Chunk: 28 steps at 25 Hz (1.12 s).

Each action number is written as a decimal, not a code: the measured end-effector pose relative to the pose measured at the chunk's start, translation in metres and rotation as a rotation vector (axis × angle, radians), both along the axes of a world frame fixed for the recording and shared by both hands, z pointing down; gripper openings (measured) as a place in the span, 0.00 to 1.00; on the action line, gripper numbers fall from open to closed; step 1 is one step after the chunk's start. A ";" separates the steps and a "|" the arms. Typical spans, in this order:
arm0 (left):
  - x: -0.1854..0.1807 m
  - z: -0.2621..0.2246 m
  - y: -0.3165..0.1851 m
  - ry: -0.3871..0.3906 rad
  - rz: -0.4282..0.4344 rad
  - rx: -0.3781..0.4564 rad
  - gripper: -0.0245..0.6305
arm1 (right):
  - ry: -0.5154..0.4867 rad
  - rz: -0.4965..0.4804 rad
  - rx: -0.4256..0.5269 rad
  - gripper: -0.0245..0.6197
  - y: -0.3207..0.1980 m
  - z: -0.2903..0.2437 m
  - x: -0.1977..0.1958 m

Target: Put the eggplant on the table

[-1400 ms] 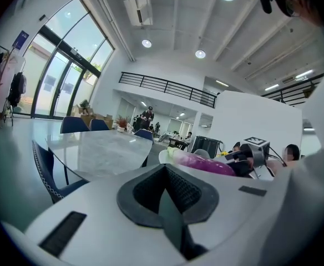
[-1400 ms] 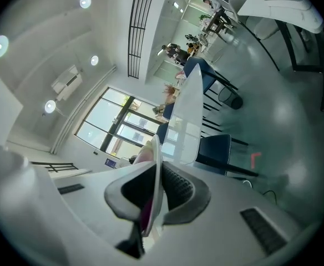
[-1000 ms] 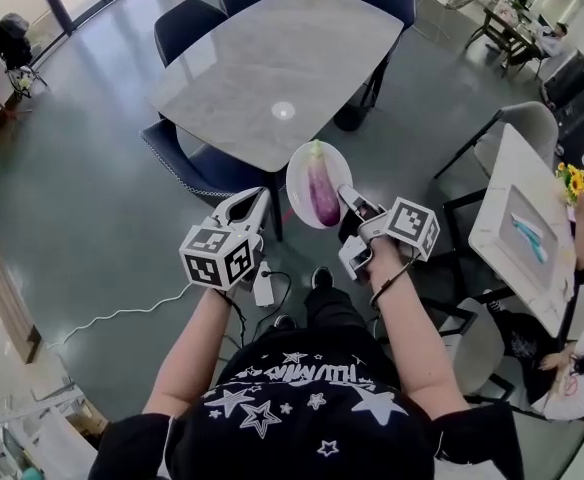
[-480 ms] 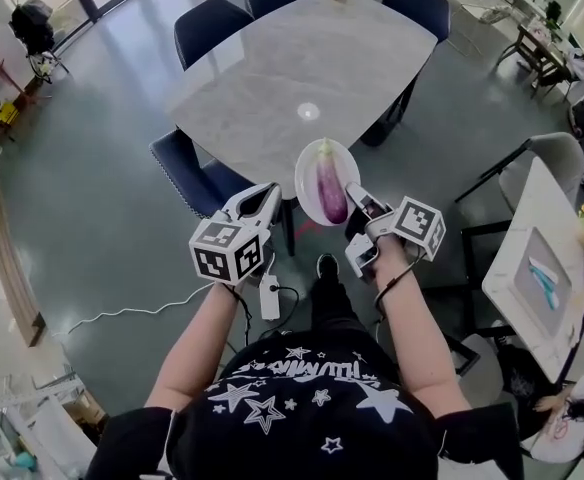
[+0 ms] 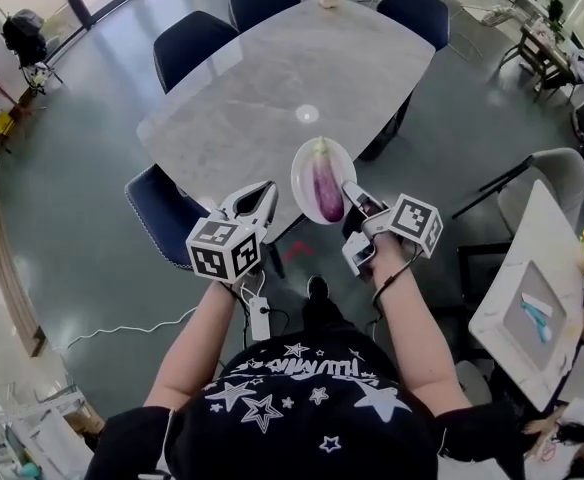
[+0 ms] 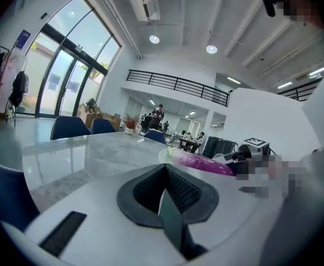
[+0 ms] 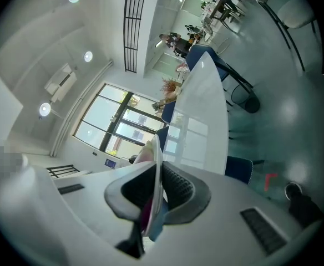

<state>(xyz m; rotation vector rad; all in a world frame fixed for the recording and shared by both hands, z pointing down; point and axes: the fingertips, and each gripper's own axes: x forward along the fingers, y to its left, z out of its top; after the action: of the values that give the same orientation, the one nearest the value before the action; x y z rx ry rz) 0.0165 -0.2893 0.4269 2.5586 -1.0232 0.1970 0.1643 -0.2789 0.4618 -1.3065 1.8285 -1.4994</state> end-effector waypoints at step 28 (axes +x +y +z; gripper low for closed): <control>0.071 0.019 -0.117 -0.037 -0.136 -0.039 0.05 | 0.035 -0.176 -0.041 0.09 -0.136 0.032 0.068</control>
<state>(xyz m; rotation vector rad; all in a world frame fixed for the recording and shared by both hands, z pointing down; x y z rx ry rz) 0.0873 -0.4062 0.4463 2.4481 -1.1905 0.2258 0.2326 -0.4144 0.4937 -1.2252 1.9895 -1.6208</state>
